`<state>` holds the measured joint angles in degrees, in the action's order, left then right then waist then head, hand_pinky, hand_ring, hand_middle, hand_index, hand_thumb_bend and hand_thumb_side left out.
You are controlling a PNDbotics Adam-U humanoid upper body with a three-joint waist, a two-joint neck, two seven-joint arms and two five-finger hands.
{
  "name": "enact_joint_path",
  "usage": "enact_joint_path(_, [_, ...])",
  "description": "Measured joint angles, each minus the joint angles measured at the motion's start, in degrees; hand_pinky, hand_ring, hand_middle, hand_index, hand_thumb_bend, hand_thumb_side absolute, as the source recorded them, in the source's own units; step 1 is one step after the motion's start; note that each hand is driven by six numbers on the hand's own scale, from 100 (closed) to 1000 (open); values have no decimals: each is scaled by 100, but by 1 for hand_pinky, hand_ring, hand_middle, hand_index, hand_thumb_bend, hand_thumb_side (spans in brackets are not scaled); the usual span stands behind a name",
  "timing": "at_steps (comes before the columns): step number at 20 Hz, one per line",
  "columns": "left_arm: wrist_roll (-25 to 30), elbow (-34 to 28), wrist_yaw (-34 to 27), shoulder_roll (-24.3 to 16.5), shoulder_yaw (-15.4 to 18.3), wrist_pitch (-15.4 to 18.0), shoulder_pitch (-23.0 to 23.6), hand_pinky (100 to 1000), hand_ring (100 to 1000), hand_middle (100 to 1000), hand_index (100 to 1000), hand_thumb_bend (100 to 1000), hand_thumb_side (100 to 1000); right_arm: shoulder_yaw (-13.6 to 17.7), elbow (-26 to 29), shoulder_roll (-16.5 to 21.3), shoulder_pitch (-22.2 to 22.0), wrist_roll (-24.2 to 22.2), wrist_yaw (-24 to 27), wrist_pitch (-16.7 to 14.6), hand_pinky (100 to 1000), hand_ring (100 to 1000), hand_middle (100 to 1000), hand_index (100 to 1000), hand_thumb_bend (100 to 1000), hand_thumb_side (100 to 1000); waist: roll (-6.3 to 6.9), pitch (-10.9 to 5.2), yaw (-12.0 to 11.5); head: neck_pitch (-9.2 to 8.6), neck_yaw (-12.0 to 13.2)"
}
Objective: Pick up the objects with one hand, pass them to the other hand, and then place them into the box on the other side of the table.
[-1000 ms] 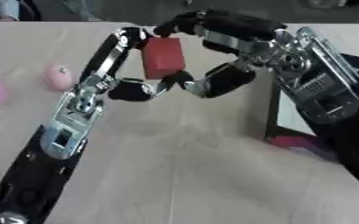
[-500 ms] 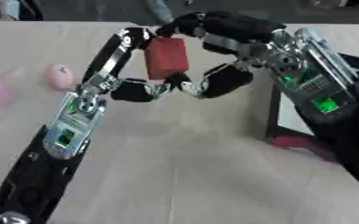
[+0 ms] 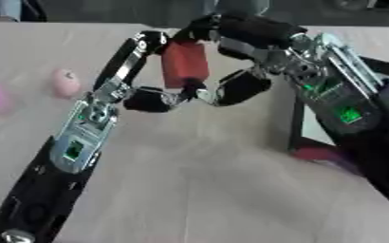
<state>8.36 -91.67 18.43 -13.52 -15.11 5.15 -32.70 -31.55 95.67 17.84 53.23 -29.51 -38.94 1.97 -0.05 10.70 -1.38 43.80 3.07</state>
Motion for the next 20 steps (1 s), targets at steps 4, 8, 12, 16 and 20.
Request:
enact_joint_path(4, [-24,14,-41,1,-17,37,0,743,617,523,488,100,132,-2,-4,-26,2,36,-34,-5,903,775,648,845,173,248,0,0,0,0,4])
enact_joint_path(8, [-40,36,-77,1,-25,65,0,743,617,523,489,100,134,-7,-3,-49,2,151,-33,82,884,726,533,786,153,128,0,0,0,0,9])
enact_joint_path(12, [-56,45,-99,1,-25,83,-12,742,616,523,493,100,132,-33,-2,-50,-4,371,71,289,863,680,443,733,106,100,0,0,8,0,21])
enact_joint_path(16, [-84,45,-102,1,-20,100,-34,742,615,523,504,100,134,-44,1,-50,-31,683,387,561,843,624,362,680,100,100,0,0,19,0,22])
enact_joint_path(20, [-144,45,-129,1,-9,88,-48,744,616,530,539,114,166,-70,1,-50,-32,963,765,817,830,601,332,653,100,100,0,0,26,0,-2])
